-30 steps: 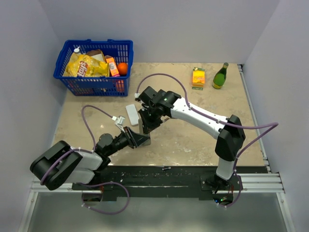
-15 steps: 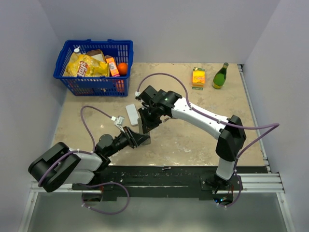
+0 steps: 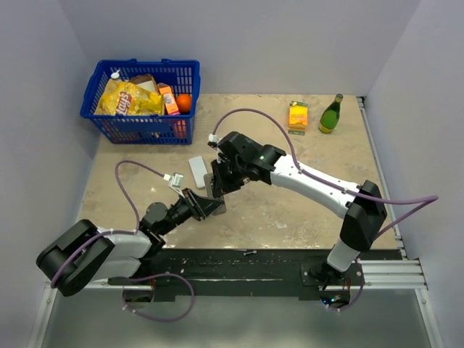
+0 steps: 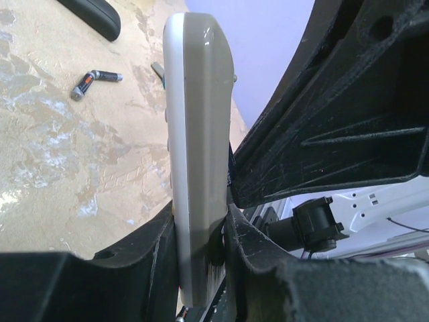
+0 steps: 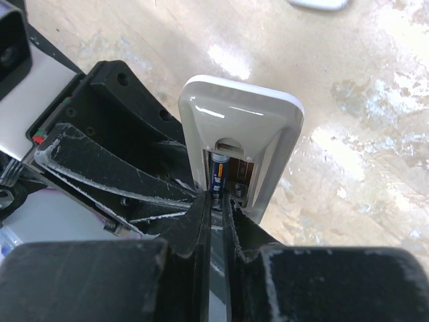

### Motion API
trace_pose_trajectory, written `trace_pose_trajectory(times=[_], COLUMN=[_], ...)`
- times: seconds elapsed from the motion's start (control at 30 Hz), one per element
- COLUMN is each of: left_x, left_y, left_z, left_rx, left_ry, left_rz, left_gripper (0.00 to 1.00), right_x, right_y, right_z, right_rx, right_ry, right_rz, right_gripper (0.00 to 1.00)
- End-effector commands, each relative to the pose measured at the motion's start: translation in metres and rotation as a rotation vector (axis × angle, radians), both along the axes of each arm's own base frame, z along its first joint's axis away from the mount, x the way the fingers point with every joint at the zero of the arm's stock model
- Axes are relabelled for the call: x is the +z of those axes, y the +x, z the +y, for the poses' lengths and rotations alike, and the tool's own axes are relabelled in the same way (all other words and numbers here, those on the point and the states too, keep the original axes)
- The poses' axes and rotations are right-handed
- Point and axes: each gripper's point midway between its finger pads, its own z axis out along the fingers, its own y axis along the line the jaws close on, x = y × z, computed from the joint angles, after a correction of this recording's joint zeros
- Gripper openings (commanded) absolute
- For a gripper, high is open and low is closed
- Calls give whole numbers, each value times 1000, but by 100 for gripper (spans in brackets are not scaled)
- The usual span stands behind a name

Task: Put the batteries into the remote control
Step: Load the battery into the remote control.

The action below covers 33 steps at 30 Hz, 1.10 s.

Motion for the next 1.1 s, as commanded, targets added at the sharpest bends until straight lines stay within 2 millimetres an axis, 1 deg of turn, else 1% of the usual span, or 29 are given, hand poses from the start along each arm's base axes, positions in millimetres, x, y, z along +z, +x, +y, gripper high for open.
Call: trace_pose_trajectory(times=[0.0,0.1,0.17,0.33,0.43,0.5,0.53,0.57,0.6,0.67,0.77,0.8,0.87,0.9,1.03,1.07], left_x=[86,92,94,98,101,103,105,107,108,112,115,114,112,111,107,106], left_y=[-84,-88,-89,-92,-95,-98,-100,-101,-102,-104,-103,-101,-96,-96,-95,-94], left_z=[30,30,31,31,28,25,25,24,24,25,30,32,35,35,29,29], left_rx=[-164,-175,-177,-186,-211,-225,-234,-238,-243,-242,-221,-208,-175,-172,-192,-191], left_ry=[-320,-340,-350,-362,-365,-370,-375,-383,-387,-403,-428,-431,-436,-435,-416,-412], left_rz=[-380,-392,-393,-409,-416,-425,-427,-432,-432,-435,-427,-417,-391,-385,-373,-372], left_gripper=[0,0,0,0,0,0,0,0,0,0,0,0,0,0,0,0], right_x=[37,34,37,24,24,28,25,30,28,30,24,18,19,14,15,15], right_y=[38,39,40,39,43,46,47,49,49,51,53,50,49,48,45,41], right_z=[29,29,29,28,28,30,29,32,31,33,29,28,28,26,28,30], right_rx=[-37,-38,-39,-48,-65,-71,-70,-74,-73,-73,-80,-75,-73,-76,-65,-55], right_ry=[176,187,203,168,178,196,194,217,218,239,222,215,234,225,239,246], right_rz=[-209,-228,-243,-214,-228,-254,-256,-275,-286,-303,-317,-308,-310,-305,-290,-266], right_gripper=[0,0,0,0,0,0,0,0,0,0,0,0,0,0,0,2])
